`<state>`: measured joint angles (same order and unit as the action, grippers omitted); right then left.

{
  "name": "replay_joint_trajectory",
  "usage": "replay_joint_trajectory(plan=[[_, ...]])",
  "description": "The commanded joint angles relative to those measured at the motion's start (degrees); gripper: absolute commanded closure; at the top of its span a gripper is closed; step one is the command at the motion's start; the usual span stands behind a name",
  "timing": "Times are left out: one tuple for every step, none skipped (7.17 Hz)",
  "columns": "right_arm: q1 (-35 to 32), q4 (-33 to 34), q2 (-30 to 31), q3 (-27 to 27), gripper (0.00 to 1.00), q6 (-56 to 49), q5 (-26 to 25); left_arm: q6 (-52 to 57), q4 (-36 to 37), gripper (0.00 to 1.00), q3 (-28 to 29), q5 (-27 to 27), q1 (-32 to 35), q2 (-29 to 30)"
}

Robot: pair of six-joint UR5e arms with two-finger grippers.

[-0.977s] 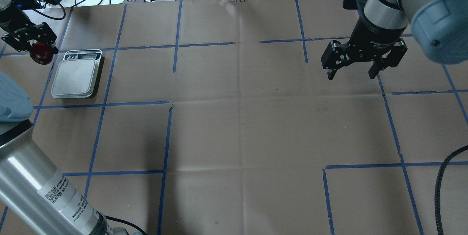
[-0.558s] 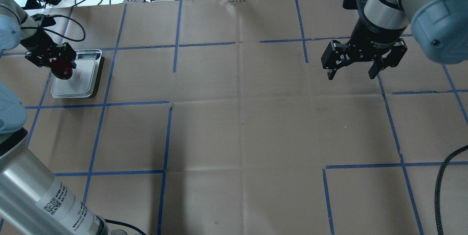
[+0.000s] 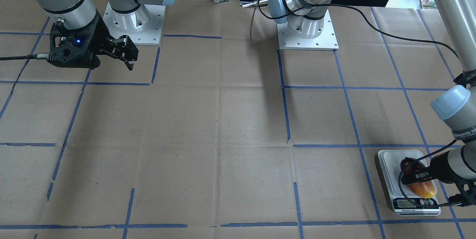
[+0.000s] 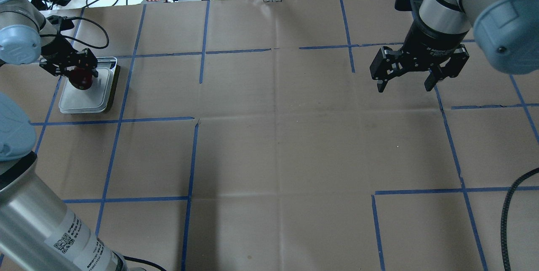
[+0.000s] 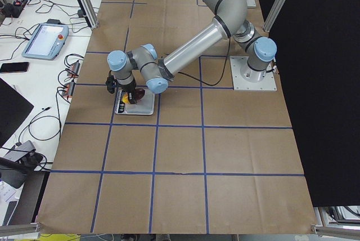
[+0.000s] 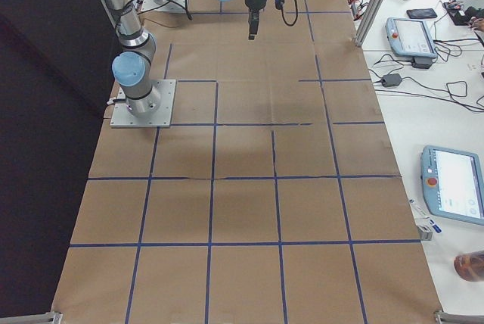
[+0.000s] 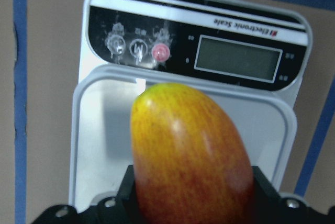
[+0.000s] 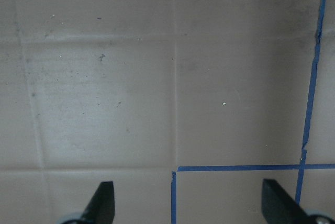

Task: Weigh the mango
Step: 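Lower the mango onto the white scale and open the left gripper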

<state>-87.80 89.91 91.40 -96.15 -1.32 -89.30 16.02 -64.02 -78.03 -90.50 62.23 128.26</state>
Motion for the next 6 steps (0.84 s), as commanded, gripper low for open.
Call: replay_joint_trajectory(plan=[[0.0,0.0,0.0,0.0,0.0,0.0,0.0,-0.6,1.5,0.0,0.8,-0.2,0.1,-1.6],[0.0,0.0,0.0,0.0,0.0,0.0,0.0,-0.7,-2.6,0.0,0.1,-0.4,0.2,-5.2],[0.0,0.0,0.0,0.0,0.0,0.0,0.0,-1.8,-7.4,0.0,-0.6,-0.4,1.0,-11.0],[0.0,0.0,0.0,0.0,0.0,0.0,0.0,-3.6,-14.0,0.0,-0.5,-0.5,3.0,-15.6],[0.0,0.0,0.0,0.0,0.0,0.0,0.0,-8.4,-17.6,0.0,-0.4,-0.5,6.3,-19.5],[0.0,0.0,0.0,0.0,0.0,0.0,0.0,-12.4,-22.2,0.0,-0.4,-0.5,10.7,-23.3]])
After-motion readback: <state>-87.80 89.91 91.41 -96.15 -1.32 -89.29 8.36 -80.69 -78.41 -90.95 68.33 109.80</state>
